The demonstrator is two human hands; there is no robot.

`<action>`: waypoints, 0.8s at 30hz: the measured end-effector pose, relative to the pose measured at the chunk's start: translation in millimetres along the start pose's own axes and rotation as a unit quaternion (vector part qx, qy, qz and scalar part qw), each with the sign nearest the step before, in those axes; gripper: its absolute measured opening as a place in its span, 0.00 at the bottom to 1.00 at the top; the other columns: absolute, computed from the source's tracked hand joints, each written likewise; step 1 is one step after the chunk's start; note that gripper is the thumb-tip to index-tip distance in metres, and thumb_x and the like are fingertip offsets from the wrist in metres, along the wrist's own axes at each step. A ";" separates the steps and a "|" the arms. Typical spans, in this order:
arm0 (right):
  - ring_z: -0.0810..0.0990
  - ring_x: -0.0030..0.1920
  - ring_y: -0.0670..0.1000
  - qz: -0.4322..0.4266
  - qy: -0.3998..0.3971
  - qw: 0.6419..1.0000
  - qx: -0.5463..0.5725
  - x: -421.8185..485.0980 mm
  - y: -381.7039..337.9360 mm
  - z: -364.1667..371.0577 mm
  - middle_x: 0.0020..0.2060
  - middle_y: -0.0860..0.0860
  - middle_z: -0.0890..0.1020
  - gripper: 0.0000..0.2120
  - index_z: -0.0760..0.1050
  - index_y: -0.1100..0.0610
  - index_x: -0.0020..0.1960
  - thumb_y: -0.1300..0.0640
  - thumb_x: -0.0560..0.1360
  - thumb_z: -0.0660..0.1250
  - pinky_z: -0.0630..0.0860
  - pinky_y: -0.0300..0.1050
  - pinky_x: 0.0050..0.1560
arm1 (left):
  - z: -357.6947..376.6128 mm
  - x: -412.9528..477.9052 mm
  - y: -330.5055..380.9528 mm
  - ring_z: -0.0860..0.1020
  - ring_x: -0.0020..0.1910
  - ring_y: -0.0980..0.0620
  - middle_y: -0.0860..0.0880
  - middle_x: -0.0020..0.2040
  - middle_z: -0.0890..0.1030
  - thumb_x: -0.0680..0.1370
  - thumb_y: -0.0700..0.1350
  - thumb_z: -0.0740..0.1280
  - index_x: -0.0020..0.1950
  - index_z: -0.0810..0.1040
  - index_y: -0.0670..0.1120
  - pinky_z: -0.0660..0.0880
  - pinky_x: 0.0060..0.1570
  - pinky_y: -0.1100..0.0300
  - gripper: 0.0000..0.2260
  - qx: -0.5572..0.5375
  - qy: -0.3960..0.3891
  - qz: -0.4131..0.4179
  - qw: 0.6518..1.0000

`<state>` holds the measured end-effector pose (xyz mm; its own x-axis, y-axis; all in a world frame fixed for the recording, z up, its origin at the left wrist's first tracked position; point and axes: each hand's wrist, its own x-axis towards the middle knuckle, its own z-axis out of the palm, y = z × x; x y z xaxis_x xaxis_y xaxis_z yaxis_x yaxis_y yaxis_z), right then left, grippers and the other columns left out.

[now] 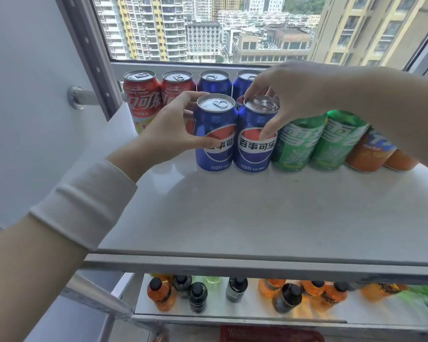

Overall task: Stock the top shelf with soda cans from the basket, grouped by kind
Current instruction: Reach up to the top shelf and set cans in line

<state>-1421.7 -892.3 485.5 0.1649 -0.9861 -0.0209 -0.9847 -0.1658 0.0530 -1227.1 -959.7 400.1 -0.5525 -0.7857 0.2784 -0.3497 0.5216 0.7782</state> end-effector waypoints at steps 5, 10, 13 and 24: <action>0.69 0.51 0.47 0.004 0.006 1.000 0.016 -0.7 -0.7 -1.8 0.55 0.48 0.76 0.36 0.70 0.52 0.66 0.46 0.62 0.77 0.63 0.40 0.50 | -8.3 9.6 -2.1 0.74 0.60 0.55 0.51 0.62 0.75 0.66 0.41 0.76 0.66 0.67 0.51 0.75 0.59 0.57 0.32 -0.028 -0.047 -0.007 0.998; 0.69 0.50 0.48 0.010 0.013 1.000 0.014 1.3 -0.6 -0.1 0.58 0.51 0.77 0.37 0.70 0.53 0.67 0.47 0.62 0.77 0.63 0.40 0.50 | -9.7 10.8 -3.5 0.74 0.62 0.53 0.50 0.63 0.75 0.66 0.42 0.75 0.65 0.67 0.54 0.74 0.61 0.53 0.31 -0.055 -0.073 -0.020 0.996; 0.69 0.50 0.48 0.014 0.010 1.000 0.024 1.7 -0.5 -0.3 0.59 0.52 0.77 0.37 0.69 0.53 0.68 0.47 0.62 0.77 0.63 0.40 0.51 | -9.7 9.0 -0.5 0.74 0.62 0.53 0.51 0.63 0.75 0.64 0.43 0.75 0.65 0.66 0.53 0.74 0.60 0.51 0.32 -0.071 -0.082 -0.026 0.994; 0.70 0.64 0.54 0.018 0.007 1.000 0.016 0.7 -1.4 8.0 0.67 0.53 0.71 0.36 0.64 0.55 0.71 0.49 0.68 0.74 0.67 0.47 0.61 | 2.3 6.4 2.2 0.74 0.56 0.63 0.60 0.57 0.72 0.70 0.38 0.72 0.73 0.57 0.52 0.76 0.52 0.65 0.37 -0.051 -0.072 -0.044 0.995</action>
<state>-1420.7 -892.6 477.4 0.1296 -0.9915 -0.0064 -0.9913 -0.1297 0.0207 -1233.1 -962.9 402.3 -0.6287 -0.7670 0.1282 -0.3277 0.4108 0.8508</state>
